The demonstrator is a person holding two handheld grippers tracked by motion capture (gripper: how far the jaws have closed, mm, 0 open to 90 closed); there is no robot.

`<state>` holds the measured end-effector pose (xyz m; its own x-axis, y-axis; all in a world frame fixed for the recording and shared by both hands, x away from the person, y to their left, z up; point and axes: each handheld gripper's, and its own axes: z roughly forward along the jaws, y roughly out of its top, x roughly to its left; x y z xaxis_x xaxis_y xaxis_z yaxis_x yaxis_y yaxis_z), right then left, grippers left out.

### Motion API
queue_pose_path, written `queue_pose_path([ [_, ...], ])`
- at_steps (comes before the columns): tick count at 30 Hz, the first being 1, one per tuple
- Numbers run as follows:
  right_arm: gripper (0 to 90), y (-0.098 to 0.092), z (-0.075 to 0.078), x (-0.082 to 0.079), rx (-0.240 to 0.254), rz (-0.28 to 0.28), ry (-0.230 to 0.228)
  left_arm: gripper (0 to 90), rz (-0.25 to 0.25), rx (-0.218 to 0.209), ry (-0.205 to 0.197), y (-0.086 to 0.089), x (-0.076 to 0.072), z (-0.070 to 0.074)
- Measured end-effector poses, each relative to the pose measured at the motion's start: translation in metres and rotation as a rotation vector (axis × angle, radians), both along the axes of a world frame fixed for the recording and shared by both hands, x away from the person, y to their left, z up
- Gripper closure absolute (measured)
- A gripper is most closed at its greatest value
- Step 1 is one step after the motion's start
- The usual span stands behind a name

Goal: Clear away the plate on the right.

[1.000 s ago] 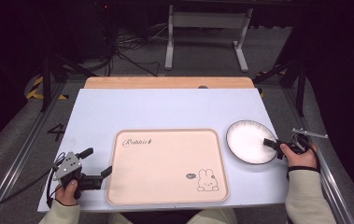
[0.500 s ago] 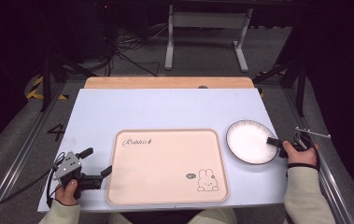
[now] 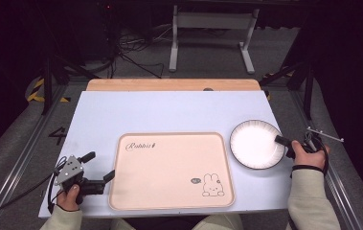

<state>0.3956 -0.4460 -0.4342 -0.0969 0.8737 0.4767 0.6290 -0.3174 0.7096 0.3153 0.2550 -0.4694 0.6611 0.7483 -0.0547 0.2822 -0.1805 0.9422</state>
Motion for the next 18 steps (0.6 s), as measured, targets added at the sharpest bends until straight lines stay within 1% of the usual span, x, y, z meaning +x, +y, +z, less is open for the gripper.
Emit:
queue_pose_path([
  [2, 85.1, 0.0, 0.002, 0.0, 0.022, -0.006, 0.0, 0.3, -0.001, 0.001, -0.002, 0.0, 0.0, 0.0],
  [5, 84.8, 0.0, 0.004, -0.002, 0.022, -0.01, -0.002, 0.3, 0.0, 0.001, -0.002, 0.0, 0.0, 0.0],
  [6, 84.8, 0.0, 0.006, -0.003, 0.012, -0.012, -0.009, 0.3, 0.0, 0.001, -0.002, 0.0, 0.0, 0.0],
  [8, 84.8, 0.0, 0.009, -0.005, 0.014, -0.011, -0.016, 0.3, 0.001, 0.001, -0.001, 0.0, 0.0, 0.0],
  [13, 84.7, 0.0, 0.017, -0.011, 0.035, -0.006, -0.04, 0.3, 0.001, 0.001, -0.001, 0.0, 0.0, 0.0],
  [15, 84.7, 0.0, 0.021, -0.012, 0.039, -0.002, -0.055, 0.3, 0.001, 0.0, 0.0, 0.0, 0.0, 0.0],
  [18, 84.7, 0.002, 0.025, -0.015, 0.041, -0.003, -0.063, 0.3, 0.001, -0.001, 0.0, 0.0, 0.0, 0.0],
])
